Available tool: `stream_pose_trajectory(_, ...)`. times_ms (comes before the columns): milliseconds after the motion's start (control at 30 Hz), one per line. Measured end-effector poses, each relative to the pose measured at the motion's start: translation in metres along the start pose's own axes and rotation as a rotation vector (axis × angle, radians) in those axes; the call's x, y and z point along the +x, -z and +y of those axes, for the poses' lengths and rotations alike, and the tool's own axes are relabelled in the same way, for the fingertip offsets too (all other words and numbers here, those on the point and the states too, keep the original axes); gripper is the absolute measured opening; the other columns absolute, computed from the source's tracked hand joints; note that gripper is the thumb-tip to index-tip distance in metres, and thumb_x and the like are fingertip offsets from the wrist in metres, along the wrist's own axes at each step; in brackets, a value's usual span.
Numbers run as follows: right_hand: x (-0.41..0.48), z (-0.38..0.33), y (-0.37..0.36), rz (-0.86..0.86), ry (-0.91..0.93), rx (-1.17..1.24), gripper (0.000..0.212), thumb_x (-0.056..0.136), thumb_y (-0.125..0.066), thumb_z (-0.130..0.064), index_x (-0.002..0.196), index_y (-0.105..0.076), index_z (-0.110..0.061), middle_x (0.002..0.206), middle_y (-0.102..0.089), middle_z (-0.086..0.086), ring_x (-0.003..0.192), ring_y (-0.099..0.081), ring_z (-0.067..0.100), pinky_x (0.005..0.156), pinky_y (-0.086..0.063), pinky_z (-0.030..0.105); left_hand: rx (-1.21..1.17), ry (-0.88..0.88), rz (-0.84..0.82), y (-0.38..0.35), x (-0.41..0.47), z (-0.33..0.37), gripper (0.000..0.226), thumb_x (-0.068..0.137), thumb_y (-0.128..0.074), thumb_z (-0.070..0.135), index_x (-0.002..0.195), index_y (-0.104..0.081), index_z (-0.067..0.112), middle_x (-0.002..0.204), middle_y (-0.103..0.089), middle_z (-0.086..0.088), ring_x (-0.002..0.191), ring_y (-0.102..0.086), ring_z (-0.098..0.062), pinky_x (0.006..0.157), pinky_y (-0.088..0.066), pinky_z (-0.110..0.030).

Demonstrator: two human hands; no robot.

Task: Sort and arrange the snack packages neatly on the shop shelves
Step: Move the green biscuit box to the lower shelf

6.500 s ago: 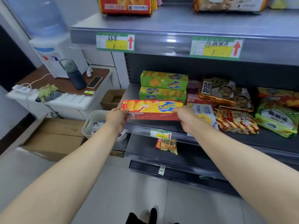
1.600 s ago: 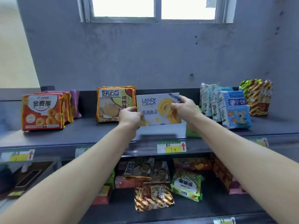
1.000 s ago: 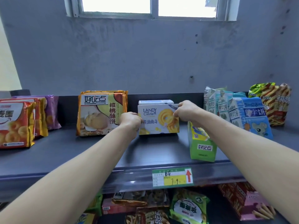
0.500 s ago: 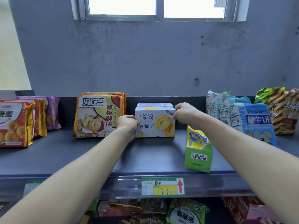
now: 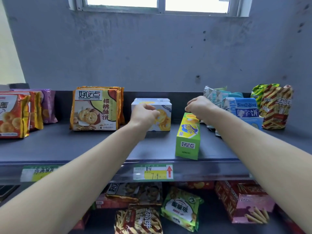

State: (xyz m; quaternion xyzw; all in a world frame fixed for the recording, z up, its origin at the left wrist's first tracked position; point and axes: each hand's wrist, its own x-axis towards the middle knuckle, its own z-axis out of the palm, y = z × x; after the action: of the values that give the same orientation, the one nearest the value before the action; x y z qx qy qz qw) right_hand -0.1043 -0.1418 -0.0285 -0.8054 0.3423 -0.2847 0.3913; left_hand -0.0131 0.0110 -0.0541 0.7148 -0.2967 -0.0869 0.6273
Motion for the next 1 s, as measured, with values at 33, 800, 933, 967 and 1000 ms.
stream_pose_trajectory(33,-0.003,0.002,0.002,-0.005,-0.001,0.009,0.026,0.084,-0.055,-0.003,0.107,-0.066,-0.004,0.08,-0.048,0.007,0.073,-0.035,0.018,0.061,-0.029,0.026,0.026,-0.024,-0.053,-0.006,-0.008,0.004,0.007,0.085,-0.063,0.011,0.09,-0.059,0.014,0.094,-0.06,-0.009,0.082,-0.053,-0.02,0.064,-0.043,-0.026)
stream_pose_trajectory(800,-0.049,0.039,0.025,-0.031,-0.142,0.256,0.025,0.095,-0.05,-0.019,0.117,-0.051,-0.006,0.113,-0.046,0.009,0.104,-0.048,0.025,0.097,-0.046,0.039,0.173,-0.025,0.025,-0.015,-0.066,0.024,0.043,0.073,-0.075,0.028,0.1,-0.044,0.013,0.08,-0.047,0.002,0.066,-0.045,-0.01,0.053,-0.036,-0.027)
stream_pose_trajectory(933,-0.046,0.045,0.012,-0.037,-0.162,0.331,0.029,0.096,-0.048,-0.028,0.116,-0.053,-0.007,0.105,-0.049,0.008,0.099,-0.052,0.025,0.089,-0.044,0.038,0.014,0.079,0.041,0.017,-0.077,0.016,0.051,0.069,-0.078,0.016,0.107,-0.045,0.013,0.111,-0.056,-0.012,0.098,-0.058,-0.027,0.086,-0.052,-0.046)
stream_pose_trajectory(967,-0.045,0.046,0.008,-0.04,-0.165,0.356,0.028,0.095,-0.047,-0.029,0.11,-0.054,-0.008,0.102,-0.051,0.009,0.093,-0.052,0.024,0.083,-0.043,0.035,-0.01,0.087,0.027,0.024,-0.081,0.012,0.053,0.069,-0.078,0.01,0.109,-0.044,0.013,0.116,-0.055,-0.013,0.104,-0.059,-0.03,0.091,-0.05,-0.049)
stream_pose_trajectory(1000,-0.045,0.045,0.004,-0.044,-0.173,0.387,0.023,0.094,-0.046,-0.031,0.103,-0.054,-0.011,0.098,-0.052,0.008,0.088,-0.051,0.022,0.078,-0.041,0.034,-0.026,0.089,0.014,0.03,-0.085,0.008,0.054,0.069,-0.077,0.004,0.11,-0.044,0.013,0.116,-0.055,-0.013,0.104,-0.059,-0.029,0.092,-0.05,-0.049)
